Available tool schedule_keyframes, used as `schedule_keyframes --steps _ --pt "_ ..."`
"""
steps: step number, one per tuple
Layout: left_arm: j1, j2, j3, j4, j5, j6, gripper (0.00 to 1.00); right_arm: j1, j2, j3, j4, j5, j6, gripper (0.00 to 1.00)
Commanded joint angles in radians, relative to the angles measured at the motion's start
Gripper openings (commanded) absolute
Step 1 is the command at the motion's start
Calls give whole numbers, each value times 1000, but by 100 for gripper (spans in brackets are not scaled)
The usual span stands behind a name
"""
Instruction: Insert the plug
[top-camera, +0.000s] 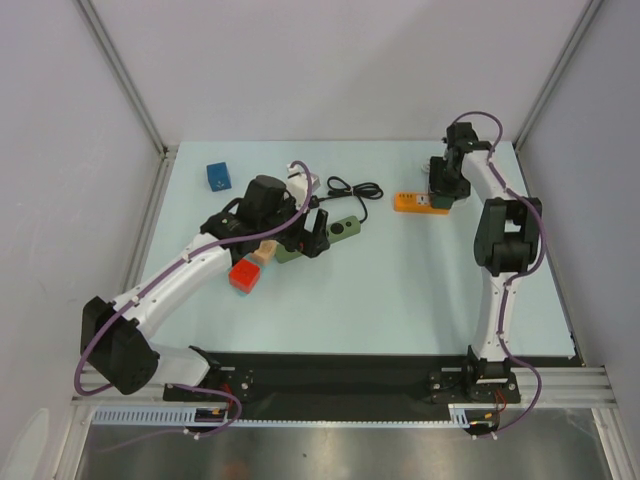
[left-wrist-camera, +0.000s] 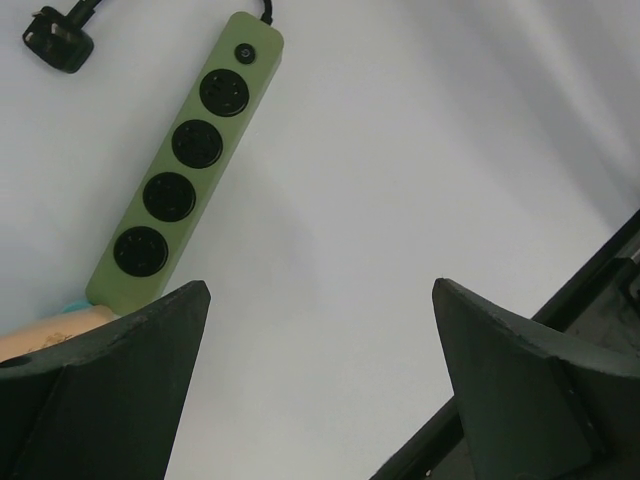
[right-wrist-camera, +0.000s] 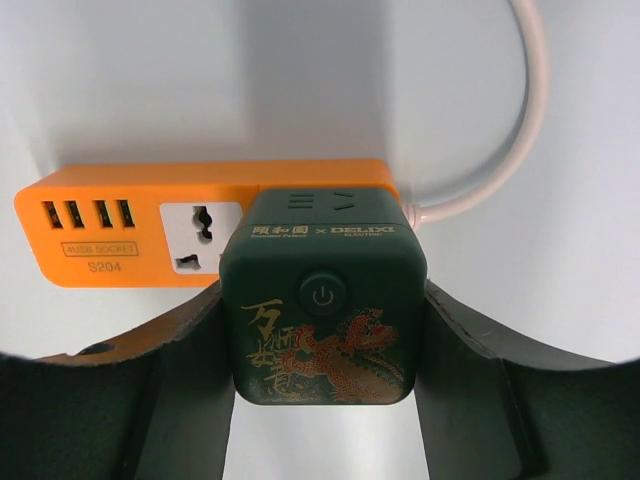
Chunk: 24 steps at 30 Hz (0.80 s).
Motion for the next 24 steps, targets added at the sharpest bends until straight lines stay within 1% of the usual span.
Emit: schedule_keyframes --steps 1,2,3,5,6,7,8,9,11,12,14,15,17,18,19,20,21,22,23,24 --pt "8 -26 -9 26 -88 -20 100 -79 64 -99 -241 177 3 7" --pt "7 -22 -9 24 -129 -34 100 -82 59 -99 -241 180 7 7" --pt "11 -12 -4 26 -140 -40 100 -85 50 -96 -241 178 10 9" --pt "19 8 11 21 -158 -61 100 -82 35 -76 -234 159 10 19" --pt "29 30 43 13 -160 -71 100 -77 29 -69 -230 142 10 40" --pt "37 44 65 4 -163 -80 100 -74 21 -58 -227 142 10 50" --pt "46 54 88 -19 -169 -100 100 -68 15 -40 -223 133 13 70" --pt "69 67 138 -30 -188 -112 100 -66 9 -27 -220 102 13 79" --pt "98 101 194 -48 -220 -150 98 -53 -16 -6 -207 97 22 96" --pt "137 115 255 -56 -294 -160 98 -50 -25 19 -207 90 20 100" --pt "177 161 330 -80 -387 -163 97 -45 -60 37 -204 94 25 100" --pt "224 176 399 -82 -468 -158 96 -45 -76 43 -197 93 27 100" --pt "275 242 467 -82 -537 -135 94 -46 -134 37 -188 94 30 100" --pt "322 274 525 -77 -574 -127 94 -46 -157 33 -186 91 39 100" --pt "345 305 551 -73 -633 -115 93 -46 -189 -4 -163 88 43 100" --pt "368 381 579 -63 -636 -108 92 -43 -220 -31 -146 86 48 100" --pt "411 423 638 -62 -636 -100 92 -39 -293 -71 -102 77 54 100" --pt "430 469 671 -66 -620 -86 91 -11 -329 -146 -73 70 69 100" --pt "460 579 704 -73 -611 -81 90 3 -362 -197 -39 47 76 100" --pt "474 631 791 -89 -608 -81 89 21 -428 -240 37 31 80 100"
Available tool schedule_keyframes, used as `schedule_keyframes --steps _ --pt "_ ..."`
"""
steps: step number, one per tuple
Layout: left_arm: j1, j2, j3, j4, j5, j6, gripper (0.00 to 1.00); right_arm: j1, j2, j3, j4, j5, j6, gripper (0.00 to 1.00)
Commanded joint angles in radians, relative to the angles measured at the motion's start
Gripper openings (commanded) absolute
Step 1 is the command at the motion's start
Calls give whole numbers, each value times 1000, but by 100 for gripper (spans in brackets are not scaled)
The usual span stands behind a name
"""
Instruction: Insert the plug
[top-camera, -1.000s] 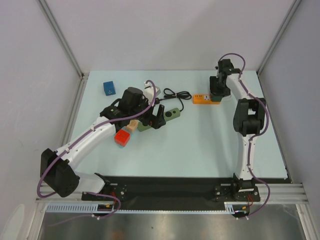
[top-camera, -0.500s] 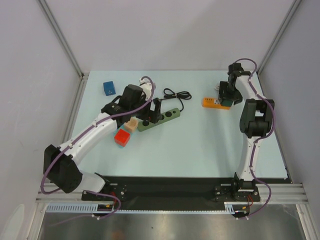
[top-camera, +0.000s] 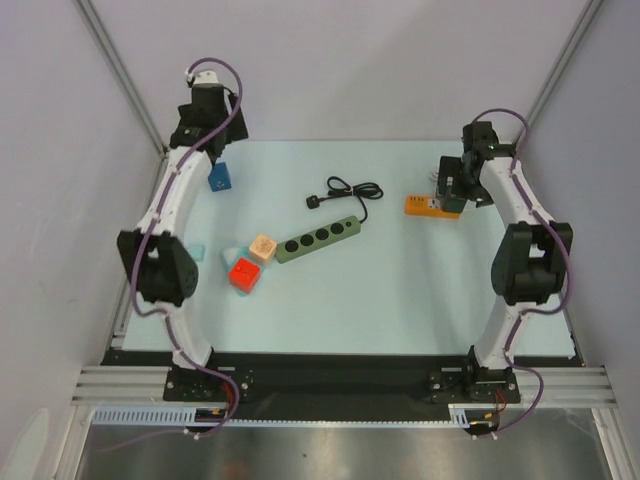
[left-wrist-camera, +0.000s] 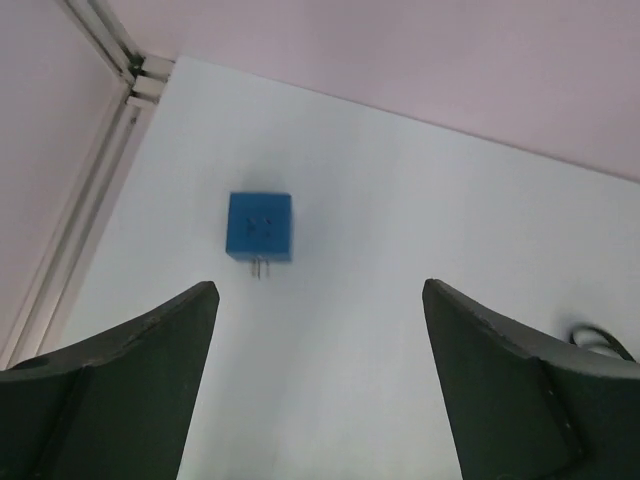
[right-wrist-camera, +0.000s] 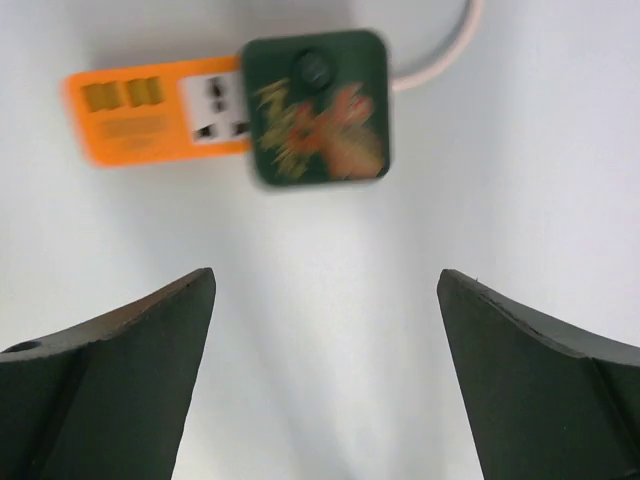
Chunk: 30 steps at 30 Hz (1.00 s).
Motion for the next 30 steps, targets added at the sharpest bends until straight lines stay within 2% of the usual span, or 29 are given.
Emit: schedule_keyframes --steps 1,2,4,6,9,14,21,26,30 --pt "58 238 157 -84 -53 17 89 104 -197 -147 165 -39 34 100" --pt "74 344 210 -107 -50 15 89 129 -212 -164 185 -44 35 100" --pt "80 437 354 -139 -50 33 93 184 -218 -175 207 -66 41 100" --pt "81 522 431 -130 -58 53 100 216 -214 -175 222 -96 51 100" --pt "101 581 469 -81 -53 78 100 285 -198 -170 245 -119 55 100" --pt "167 646 471 -44 2 30 96 362 -156 -164 288 -156 60 100" --pt "172 664 450 -29 75 64 98 423 -10 -98 374 -192 109 100" --pt "172 623 414 -12 56 104 100 439 157 88 357 -134 159 100" --pt "172 639 407 -36 48 116 99 448 259 158 339 -85 170 99"
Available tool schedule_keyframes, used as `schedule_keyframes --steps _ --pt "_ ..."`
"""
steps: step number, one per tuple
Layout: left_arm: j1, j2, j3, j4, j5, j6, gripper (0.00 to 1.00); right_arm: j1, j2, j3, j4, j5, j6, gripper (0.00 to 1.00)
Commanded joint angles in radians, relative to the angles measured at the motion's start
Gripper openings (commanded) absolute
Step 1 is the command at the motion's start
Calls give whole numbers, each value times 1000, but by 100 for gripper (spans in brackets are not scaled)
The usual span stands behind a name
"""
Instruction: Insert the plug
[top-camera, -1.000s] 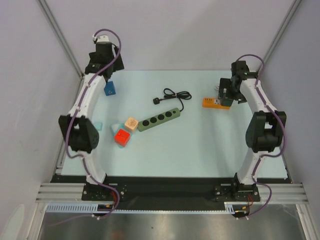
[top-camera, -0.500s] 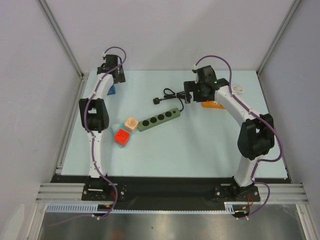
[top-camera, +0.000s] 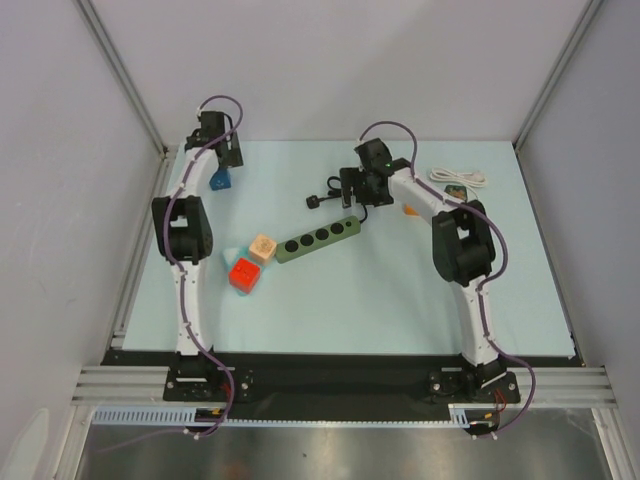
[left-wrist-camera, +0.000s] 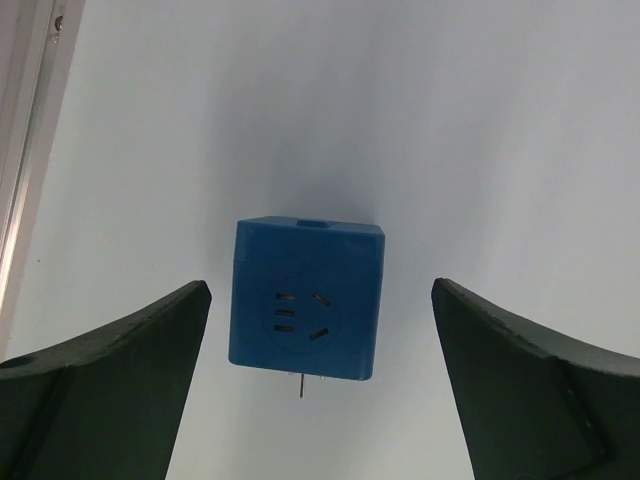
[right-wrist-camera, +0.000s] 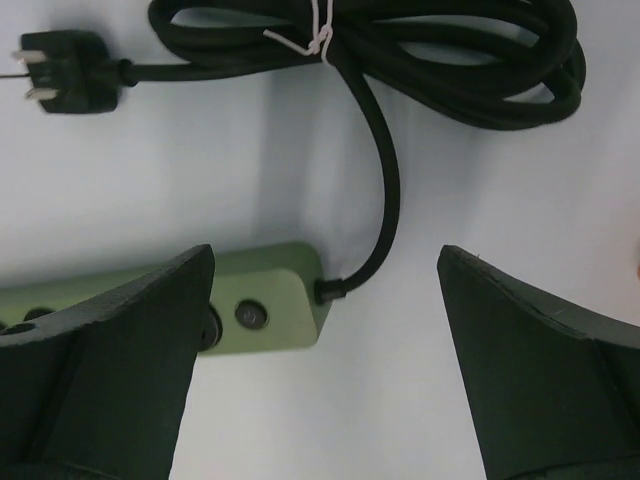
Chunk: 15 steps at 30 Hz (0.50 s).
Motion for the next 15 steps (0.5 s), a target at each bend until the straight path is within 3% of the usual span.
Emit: schedule_keyframes --steps 1,3,9,10,13,15 --pt "-5 -19 -2 -1 -1 32 98 11 76 88 -4 68 26 98" --pt "-5 -8 3 -9 22 27 98 14 119 138 -46 120 9 94" --pt "44 24 3 -26 93 -16 95 28 176 157 -86 187 -34 56" --pt "44 30 4 -26 99 -11 95 31 170 133 -87 198 -43 48" --pt "44 40 11 -23 143 15 94 33 127 30 -61 209 -77 40" --pt "44 46 14 -20 160 35 93 31 93 -13 -41 209 -121 28"
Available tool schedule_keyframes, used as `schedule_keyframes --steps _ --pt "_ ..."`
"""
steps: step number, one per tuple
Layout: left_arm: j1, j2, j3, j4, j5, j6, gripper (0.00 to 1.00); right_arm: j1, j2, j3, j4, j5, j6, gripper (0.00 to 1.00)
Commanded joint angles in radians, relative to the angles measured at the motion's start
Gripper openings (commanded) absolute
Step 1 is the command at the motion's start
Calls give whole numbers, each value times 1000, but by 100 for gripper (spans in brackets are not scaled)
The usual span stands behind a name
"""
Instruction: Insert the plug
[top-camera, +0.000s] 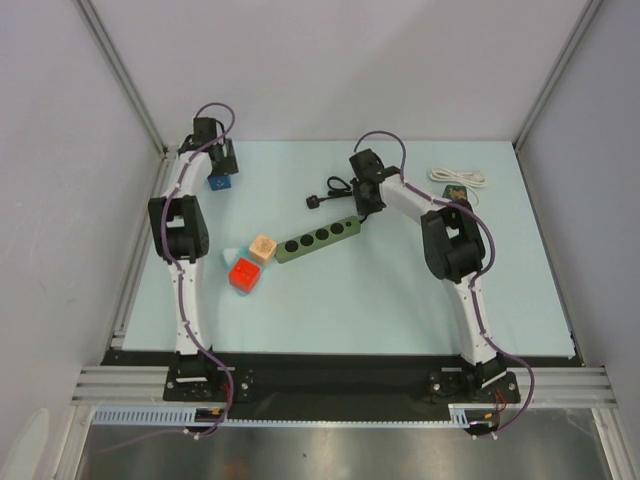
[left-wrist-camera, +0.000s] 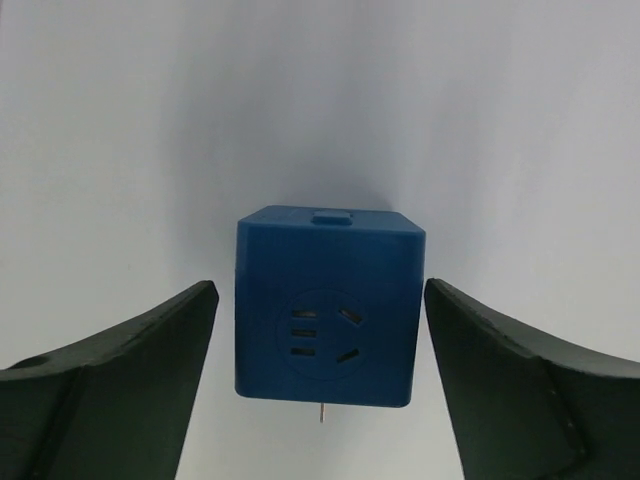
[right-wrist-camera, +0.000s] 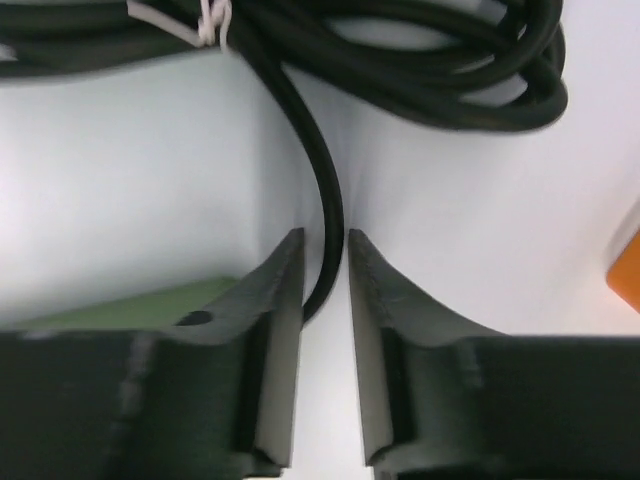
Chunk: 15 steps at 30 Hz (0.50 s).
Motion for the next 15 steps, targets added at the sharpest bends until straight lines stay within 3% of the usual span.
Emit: schedule_keyframes --steps 1,3,6,7,10,15 --pt "4 15 19 0 82 41 88 5 -54 -110 -27 41 -91 24" --pt "2 12 12 -1 97 46 82 1 -78 -147 -28 46 -123 12" --pt "-4 -10 -14 -7 139 50 60 -7 -112 -232 -18 70 -190 0" --pt "-7 -19 -23 -9 140 56 44 -18 -136 -250 -13 77 -215 0" --pt "-34 -68 -62 -7 147 83 22 -38 -195 -336 16 112 -275 0" --pt "-93 -163 -122 -16 151 109 0 -45 -264 -450 108 126 -419 0"
